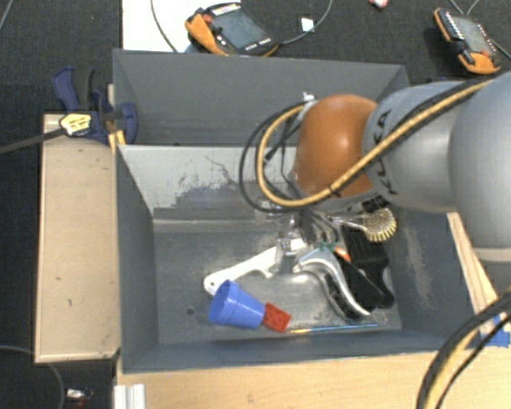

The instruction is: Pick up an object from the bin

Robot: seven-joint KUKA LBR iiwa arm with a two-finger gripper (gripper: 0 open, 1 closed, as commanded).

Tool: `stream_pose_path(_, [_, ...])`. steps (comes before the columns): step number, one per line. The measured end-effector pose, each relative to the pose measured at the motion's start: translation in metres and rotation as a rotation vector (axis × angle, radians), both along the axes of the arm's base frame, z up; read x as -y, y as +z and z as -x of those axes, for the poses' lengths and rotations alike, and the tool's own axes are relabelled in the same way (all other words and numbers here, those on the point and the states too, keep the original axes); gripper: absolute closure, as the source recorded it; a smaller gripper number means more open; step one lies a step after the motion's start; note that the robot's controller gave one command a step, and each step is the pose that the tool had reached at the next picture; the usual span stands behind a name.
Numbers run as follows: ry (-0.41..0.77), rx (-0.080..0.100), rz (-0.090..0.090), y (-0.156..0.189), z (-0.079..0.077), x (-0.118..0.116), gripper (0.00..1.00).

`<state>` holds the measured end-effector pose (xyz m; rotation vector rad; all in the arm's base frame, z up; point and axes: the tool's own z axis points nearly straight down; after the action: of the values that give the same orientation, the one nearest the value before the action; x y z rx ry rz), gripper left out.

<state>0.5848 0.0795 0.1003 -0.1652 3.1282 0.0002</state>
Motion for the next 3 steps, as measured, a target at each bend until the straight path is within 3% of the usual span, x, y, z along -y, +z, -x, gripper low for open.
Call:
stream_pose_path(1, [-0.227,0.01,0.001,-0.03,0.021,0.034,0.0])
stream_pose_path(2, [-0.039,0.008,-0.002,-0.029,0.009,0.036,1.0])
stream_pose_path(3, [-0.039,0.008,-0.002,-0.029,0.009,0.036,1.0])
